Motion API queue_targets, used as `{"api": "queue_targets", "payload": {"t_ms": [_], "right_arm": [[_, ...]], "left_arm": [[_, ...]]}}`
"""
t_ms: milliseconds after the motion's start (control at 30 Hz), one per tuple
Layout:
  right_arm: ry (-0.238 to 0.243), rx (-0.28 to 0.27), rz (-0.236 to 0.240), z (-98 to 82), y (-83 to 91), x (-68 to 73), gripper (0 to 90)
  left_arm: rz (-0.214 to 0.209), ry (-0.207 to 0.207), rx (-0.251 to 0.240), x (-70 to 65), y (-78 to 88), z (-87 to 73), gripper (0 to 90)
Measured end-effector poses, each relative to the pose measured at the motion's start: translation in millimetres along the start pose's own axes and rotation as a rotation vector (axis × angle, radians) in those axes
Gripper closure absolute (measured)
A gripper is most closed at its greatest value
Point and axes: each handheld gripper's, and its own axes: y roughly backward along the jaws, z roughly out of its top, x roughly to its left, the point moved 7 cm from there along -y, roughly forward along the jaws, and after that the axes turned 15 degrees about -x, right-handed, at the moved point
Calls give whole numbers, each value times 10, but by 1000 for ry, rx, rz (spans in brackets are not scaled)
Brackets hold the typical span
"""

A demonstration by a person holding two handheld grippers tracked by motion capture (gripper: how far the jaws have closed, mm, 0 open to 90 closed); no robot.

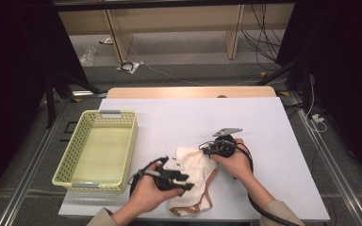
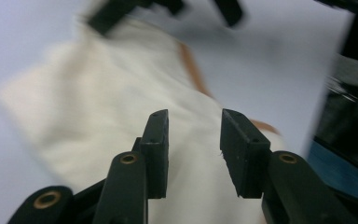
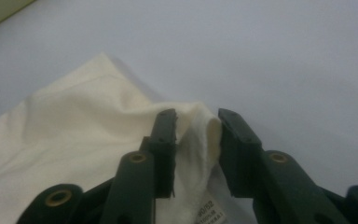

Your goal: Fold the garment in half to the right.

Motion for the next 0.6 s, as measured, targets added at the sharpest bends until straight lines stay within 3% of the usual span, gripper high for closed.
{"api": "queue_targets", "payload": {"t_ms": [33,100,133,167,200,233,267,300,333,500,600], "right_arm": [[-1,-7,-6,25,31,-5,649],[10,-19,-36,92,149,-6,627],[11,-20,-44,109,191,-3,625],[14,-22,-51,123,230,-4,625],[14,-22,-51,123,230,-4,625],[18,-17,-65,128,308,-14,637],[18,-17,-65,128,308,-14,637],[-2,2,-52,85,360,-4,656],[-9,14,-49,56,375,4,666],[-37,70,-8,-117,392,70,716],[-61,107,14,-205,348,109,759]], "left_arm": [[73,-10,-13,188,-19,55,629],[166,-24,-9,447,-83,94,648],[247,-24,23,710,-208,79,649],[247,-24,23,710,-208,79,646],[275,-10,42,820,-283,53,646],[287,19,99,974,-420,-25,614],[287,19,99,974,-420,-25,601],[232,118,116,999,-541,-89,592],[221,140,125,1007,-582,-113,588],[223,152,137,1012,-628,-123,620],[224,148,130,976,-650,-114,755]]}}
